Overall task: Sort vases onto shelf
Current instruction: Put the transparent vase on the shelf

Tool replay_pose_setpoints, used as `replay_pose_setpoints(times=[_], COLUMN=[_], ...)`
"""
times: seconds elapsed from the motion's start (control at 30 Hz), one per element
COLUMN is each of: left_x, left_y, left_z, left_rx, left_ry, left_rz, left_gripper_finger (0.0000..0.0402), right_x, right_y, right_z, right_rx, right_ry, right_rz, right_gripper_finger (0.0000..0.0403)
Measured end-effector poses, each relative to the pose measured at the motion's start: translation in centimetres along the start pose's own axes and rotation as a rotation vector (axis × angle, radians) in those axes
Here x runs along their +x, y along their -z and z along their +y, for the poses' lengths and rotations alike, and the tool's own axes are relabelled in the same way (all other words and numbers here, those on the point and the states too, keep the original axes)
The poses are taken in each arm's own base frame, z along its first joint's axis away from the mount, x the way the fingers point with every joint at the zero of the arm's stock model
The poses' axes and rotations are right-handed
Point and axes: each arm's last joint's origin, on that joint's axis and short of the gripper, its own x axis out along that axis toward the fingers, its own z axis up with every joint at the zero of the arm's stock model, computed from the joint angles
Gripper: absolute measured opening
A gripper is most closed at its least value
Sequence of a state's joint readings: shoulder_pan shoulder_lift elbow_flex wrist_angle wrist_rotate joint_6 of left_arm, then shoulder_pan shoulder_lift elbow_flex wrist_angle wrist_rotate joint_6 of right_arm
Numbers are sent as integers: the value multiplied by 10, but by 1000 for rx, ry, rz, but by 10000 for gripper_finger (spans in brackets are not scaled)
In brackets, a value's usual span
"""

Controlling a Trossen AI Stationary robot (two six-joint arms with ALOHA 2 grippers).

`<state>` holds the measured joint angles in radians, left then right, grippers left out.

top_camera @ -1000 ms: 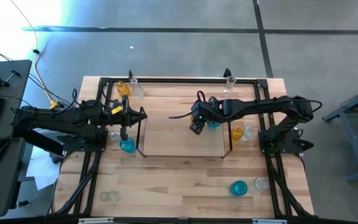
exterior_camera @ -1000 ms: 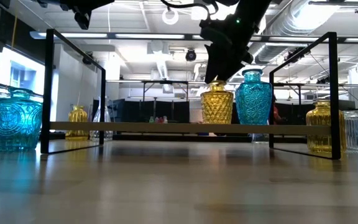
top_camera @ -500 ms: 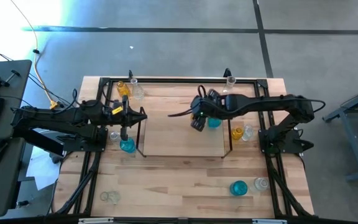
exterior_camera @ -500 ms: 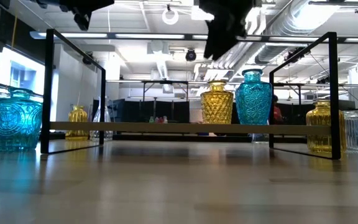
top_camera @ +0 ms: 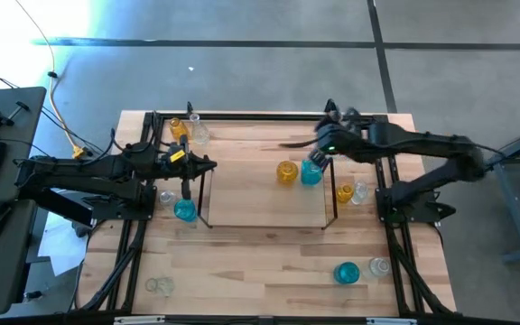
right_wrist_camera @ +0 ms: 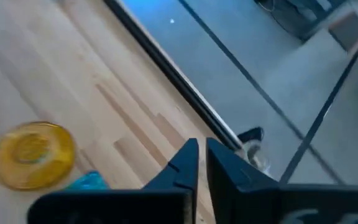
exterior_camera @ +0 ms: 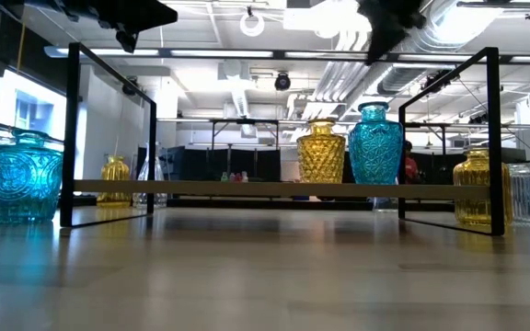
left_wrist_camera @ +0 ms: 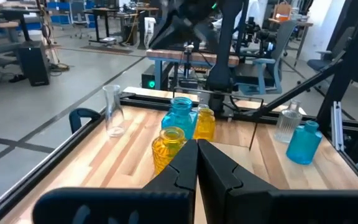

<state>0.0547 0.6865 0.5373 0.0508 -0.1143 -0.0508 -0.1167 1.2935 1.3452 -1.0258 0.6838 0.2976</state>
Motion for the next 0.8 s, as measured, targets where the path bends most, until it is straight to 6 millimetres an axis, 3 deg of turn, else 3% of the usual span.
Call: replay_pose_setpoints(times=[0.17, 0.27, 0.47, 0.6, 0.8], left_x=[0, 0, 0, 0, 0], left_y=[0, 0, 0, 0, 0], left_z=[0, 0, 0, 0, 0], left_rx=[-2, -9, -16, -25, -34], left_ry=[4, 3, -5, -9, -10], left_rz=[1, 1, 1, 2, 1], left_gripper_finger=[0, 0, 0, 0, 0], right_x=[22, 40, 85, 107, 133], right_y=[39, 52, 62, 66, 68], right_z=[-34, -51, -77, -91, -100], right_rx=[237, 341, 485, 513, 492], right_ry=[37, 64, -18, 17, 46], right_rz=[-37, -22, 54, 107, 153], right_gripper_finger=[63, 107, 223, 294, 334])
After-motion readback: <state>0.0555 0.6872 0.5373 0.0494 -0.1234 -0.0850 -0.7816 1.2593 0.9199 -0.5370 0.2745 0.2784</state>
